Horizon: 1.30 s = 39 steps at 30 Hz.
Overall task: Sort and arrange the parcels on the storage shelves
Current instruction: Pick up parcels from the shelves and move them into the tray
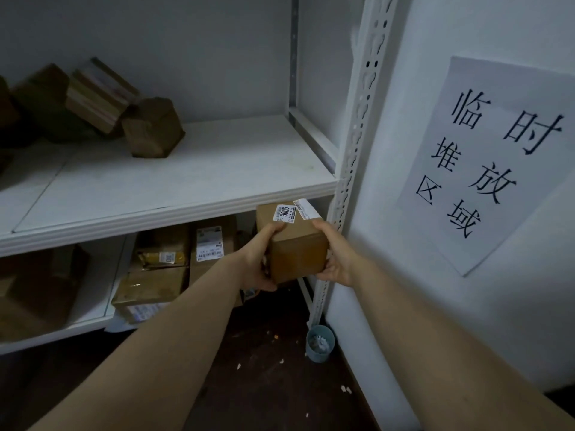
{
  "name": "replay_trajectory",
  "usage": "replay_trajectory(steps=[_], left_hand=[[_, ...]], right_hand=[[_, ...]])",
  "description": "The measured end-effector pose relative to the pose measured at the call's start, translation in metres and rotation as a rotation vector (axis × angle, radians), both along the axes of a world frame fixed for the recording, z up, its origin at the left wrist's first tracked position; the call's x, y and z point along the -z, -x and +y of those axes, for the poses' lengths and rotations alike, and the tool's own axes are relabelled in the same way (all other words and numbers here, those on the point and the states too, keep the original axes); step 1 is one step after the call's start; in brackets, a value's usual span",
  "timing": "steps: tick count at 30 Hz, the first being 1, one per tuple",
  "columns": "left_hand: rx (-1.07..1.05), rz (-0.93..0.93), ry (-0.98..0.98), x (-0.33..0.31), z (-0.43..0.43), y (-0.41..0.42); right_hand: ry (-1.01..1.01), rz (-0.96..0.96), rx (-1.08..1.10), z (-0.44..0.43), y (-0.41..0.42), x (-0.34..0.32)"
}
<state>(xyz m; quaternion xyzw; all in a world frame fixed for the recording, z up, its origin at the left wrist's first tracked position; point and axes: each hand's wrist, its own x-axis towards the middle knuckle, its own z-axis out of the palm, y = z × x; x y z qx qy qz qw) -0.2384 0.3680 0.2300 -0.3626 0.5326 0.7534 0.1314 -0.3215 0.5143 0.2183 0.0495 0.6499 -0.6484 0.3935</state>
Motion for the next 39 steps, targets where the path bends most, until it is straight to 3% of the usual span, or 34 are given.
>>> replay_trajectory(steps=[7,14,20,29,34,39], left_hand=[[-0.048,-0.127,0.086,0.021,0.005,0.01],[-0.081,-0.124,0.032,0.064,-0.015,0.045],[-0.173,-0.122,0.201,0.109,-0.046,0.089],[-0.252,-0.056,0.371,0.151,-0.077,0.156],[-0.276,-0.079,0.281,0.161,-0.086,0.178],[-0.181,-0.103,0.343,0.159,-0.082,0.182]], right_hand=[[-0.078,-0.098,0.031,-0.005,0.01,0.037],[-0.249,0.0,0.154,-0.04,0.038,0.084],[-0.377,0.107,0.151,-0.078,0.075,0.116],[-0.238,0.084,0.287,-0.122,0.135,0.14],[-0.28,0.11,0.217,-0.13,0.155,0.146],[-0.324,0.096,0.14,-0.136,0.162,0.166]])
